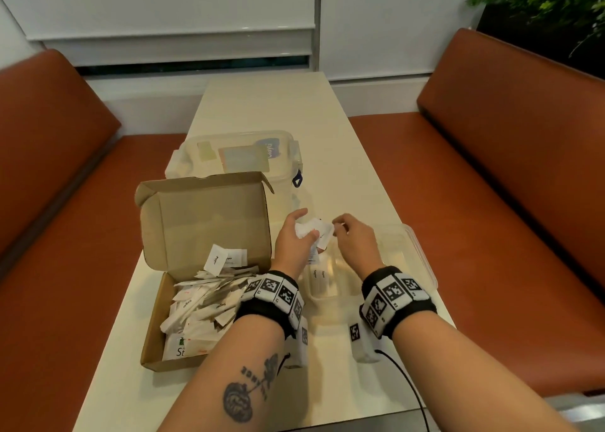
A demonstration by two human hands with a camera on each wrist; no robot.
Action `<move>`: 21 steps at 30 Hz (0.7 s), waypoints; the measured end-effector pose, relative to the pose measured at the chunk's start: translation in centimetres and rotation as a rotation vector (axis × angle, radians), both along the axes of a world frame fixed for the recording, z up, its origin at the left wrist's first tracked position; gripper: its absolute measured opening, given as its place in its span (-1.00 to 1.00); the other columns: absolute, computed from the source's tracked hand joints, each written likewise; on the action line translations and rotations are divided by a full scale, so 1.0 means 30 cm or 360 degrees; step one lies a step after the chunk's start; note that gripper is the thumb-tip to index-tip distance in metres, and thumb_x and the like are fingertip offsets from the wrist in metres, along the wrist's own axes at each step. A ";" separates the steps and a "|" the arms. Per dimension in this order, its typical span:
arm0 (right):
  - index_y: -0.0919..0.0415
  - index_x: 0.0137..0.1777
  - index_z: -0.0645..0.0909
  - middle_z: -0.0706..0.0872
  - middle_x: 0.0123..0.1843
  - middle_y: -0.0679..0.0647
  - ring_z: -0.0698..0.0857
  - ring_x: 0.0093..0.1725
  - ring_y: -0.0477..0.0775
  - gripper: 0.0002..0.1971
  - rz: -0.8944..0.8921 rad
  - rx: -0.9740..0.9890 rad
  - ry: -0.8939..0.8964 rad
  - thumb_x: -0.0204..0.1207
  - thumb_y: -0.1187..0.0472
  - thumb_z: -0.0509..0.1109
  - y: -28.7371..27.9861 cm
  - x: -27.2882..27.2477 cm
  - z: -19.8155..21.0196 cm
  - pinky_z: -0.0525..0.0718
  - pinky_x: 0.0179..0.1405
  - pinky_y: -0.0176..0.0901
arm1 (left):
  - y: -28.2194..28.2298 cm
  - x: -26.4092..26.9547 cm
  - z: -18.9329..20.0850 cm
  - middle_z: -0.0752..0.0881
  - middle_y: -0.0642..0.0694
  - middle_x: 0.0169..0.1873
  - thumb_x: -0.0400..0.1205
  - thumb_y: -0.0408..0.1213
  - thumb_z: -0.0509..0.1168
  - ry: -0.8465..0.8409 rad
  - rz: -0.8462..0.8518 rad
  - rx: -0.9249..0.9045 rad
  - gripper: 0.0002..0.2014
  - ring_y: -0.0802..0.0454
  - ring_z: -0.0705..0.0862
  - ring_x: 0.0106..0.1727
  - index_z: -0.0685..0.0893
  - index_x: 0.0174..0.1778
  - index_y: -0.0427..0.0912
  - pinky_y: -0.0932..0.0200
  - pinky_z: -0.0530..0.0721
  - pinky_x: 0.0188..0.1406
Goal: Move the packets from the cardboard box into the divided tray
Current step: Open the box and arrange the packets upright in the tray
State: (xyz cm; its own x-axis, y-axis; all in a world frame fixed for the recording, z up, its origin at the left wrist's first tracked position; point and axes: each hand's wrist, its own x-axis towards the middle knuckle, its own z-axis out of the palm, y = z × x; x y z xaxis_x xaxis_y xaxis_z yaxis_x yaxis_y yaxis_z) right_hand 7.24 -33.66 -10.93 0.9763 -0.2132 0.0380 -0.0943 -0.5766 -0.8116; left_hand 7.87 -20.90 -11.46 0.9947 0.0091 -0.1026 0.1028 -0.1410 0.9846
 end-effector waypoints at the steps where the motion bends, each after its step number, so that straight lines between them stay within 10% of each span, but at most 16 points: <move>1: 0.26 0.15 0.64 0.73 -0.10 0.12 0.67 -0.14 0.10 -0.78 -0.0002 0.0129 -0.0022 0.65 0.24 0.21 -0.006 0.007 0.015 0.63 -0.07 -0.09 | -0.004 -0.002 0.000 0.56 -0.14 0.30 0.62 -0.40 0.31 0.0018 -0.0012 -0.0015 -0.60 -0.15 0.60 0.28 0.50 0.35 0.00 -0.16 0.62 0.28; 12: 0.31 0.16 0.66 0.53 -0.41 0.05 0.61 -0.39 -0.03 -0.69 0.0125 0.0613 0.0197 0.45 0.54 0.37 -0.110 -0.007 0.031 0.78 -0.10 -0.13 | -0.049 -0.007 -0.016 0.66 -0.02 0.03 0.61 -0.40 0.32 -0.0029 0.0050 -0.0038 -0.73 0.11 0.66 -0.03 0.61 0.20 -0.06 0.15 0.66 0.00; 21: 0.22 -0.26 0.67 0.61 -0.42 -0.07 0.53 -0.38 -0.18 -0.91 -0.0005 0.0066 0.0101 0.38 0.39 0.50 -0.180 0.006 0.013 0.41 -0.39 -0.41 | -0.080 -0.037 -0.034 0.61 -0.07 -0.01 0.67 -0.51 0.21 0.0062 0.0248 -0.0387 -0.74 -0.05 0.77 -0.05 0.56 0.20 -0.14 0.33 0.76 -0.27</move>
State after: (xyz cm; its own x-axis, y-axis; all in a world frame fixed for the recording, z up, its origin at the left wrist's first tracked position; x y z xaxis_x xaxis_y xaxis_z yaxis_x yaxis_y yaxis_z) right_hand 7.42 -39.06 -10.55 0.9758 -0.2163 -0.0329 -0.1480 -0.5421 -0.8272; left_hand 6.75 -23.32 -12.47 0.9785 0.1322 -0.1583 0.1428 0.1192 0.9825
